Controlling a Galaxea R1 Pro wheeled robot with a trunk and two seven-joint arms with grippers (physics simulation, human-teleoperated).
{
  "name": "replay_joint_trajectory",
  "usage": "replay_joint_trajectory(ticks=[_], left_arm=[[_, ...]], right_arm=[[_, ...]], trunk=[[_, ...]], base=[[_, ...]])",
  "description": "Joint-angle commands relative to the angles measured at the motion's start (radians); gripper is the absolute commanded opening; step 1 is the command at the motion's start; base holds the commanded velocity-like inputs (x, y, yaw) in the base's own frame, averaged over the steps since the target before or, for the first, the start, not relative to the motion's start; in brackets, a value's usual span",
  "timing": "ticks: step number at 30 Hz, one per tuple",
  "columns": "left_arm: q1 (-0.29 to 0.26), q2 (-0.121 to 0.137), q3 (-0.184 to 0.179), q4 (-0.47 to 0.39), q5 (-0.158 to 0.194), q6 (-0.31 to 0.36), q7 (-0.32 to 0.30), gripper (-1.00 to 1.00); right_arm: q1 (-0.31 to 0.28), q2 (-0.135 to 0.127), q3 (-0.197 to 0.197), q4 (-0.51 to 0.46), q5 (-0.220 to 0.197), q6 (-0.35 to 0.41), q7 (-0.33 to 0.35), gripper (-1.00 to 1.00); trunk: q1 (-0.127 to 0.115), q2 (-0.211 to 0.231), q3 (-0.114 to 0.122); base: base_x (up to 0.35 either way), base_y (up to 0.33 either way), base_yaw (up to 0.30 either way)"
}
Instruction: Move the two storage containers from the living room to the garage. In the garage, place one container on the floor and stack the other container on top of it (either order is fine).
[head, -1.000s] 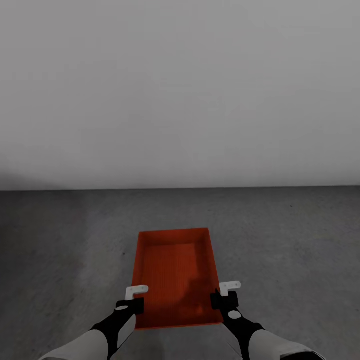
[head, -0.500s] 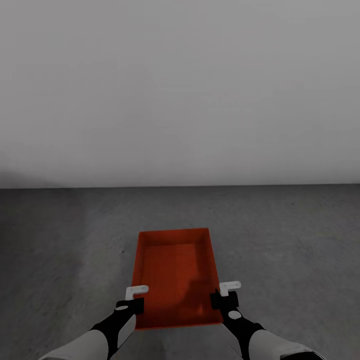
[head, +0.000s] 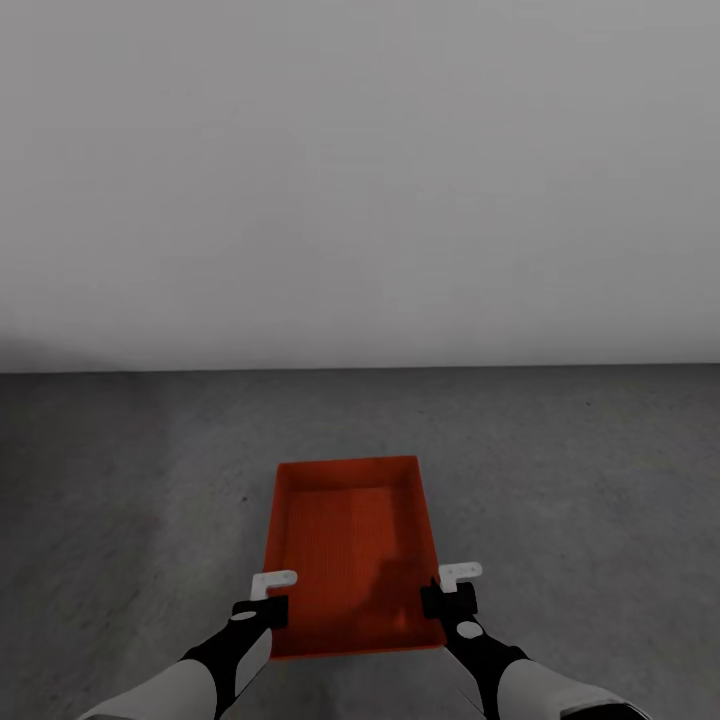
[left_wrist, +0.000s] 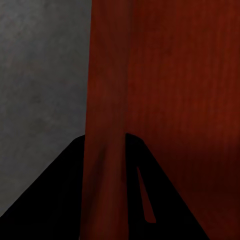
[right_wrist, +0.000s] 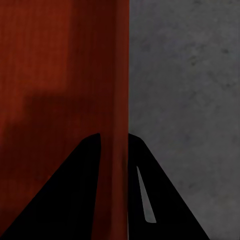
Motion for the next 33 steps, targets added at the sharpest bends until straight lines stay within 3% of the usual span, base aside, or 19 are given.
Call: replay_joint_trajectory(ticks=[1,18,33], left_arm=[[-0.001,0.001,0.049,-0.033,0.044,-0.038,0.010,-1.00],[-0.001,0.001,0.049,-0.033,0.044,-0.038,0.010,-1.00],[-0.001,0.001,0.051,-0.033,0.044,-0.038,0.012,-1.00]], right_arm=[[0.000,-0.004,-0.063,0.003,-0.011,-0.003,-0.007,-1.00],[0.000,-0.004,-0.063,0.003,-0.011,-0.003,-0.007,-1.00],[0.000,-0.006,-0.063,0.003,-0.012,-0.003,-0.006,-1.00]], trunk=[[0.004,-0.008,-0.004],[0.069,-0.127,-0.057],[0.069,-0.127,-0.057]], base=[[0.000,0.000,0.000],[0.000,0.000,0.000],[0.000,0.000,0.000]])
